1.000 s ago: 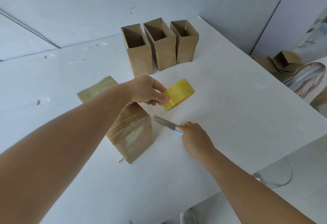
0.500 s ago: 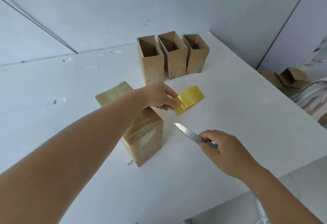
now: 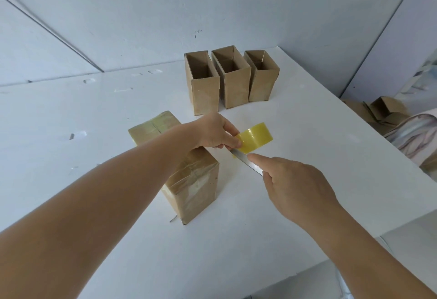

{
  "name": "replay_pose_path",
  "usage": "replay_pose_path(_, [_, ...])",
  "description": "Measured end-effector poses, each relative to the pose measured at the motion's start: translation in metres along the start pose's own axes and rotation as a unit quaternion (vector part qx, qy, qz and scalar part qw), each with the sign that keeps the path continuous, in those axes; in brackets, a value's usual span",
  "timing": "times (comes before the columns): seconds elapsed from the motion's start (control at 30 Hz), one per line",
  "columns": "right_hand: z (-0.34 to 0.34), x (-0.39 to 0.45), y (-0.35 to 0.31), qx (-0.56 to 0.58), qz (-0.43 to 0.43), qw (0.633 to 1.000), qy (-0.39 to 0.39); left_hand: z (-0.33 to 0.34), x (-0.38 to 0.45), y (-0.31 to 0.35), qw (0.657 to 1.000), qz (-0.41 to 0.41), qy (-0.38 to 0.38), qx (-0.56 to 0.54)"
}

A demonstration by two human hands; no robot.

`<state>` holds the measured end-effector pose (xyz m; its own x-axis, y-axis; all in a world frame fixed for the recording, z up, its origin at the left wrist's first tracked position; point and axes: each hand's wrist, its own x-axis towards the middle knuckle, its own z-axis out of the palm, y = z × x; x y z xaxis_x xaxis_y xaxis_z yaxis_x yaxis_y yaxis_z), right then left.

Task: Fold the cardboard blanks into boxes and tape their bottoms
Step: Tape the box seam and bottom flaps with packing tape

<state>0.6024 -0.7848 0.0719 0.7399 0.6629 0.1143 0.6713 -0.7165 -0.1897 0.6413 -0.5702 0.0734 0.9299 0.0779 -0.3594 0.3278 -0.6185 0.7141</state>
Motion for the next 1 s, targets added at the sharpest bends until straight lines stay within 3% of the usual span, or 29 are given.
replay_pose_path(0.3, [-0.005, 0.023, -0.017, -0.158, -0.02, 0.984, -0.082, 0.002, 0.0, -0.001, 1.0, 0.014, 0.009, 0.0])
replay_pose_path(0.43, [0.04, 0.025, -0.012, -0.099, -0.024, 0.98, -0.171, -0.005, -0.002, -0.005, 0.997, 0.043, 0.013, -0.068])
replay_pose_path(0.8, [0.128, 0.033, 0.019, -0.009, 0.071, 0.986, -0.152, -0.005, -0.004, -0.007, 0.994, 0.033, 0.017, -0.098])
replay_pose_path(0.87, [0.122, 0.034, 0.015, 0.125, 0.107, 0.981, -0.107, -0.004, -0.004, -0.007, 0.994, 0.032, 0.021, -0.099])
replay_pose_path(0.9, [0.114, 0.035, 0.008, 0.255, 0.147, 0.952, -0.086, -0.004, -0.004, -0.007, 0.994, 0.032, 0.024, -0.099])
replay_pose_path(1.0, [0.092, 0.04, -0.024, 0.615, 0.242, 0.747, -0.075, -0.004, -0.005, -0.006, 0.995, 0.034, 0.033, -0.085])
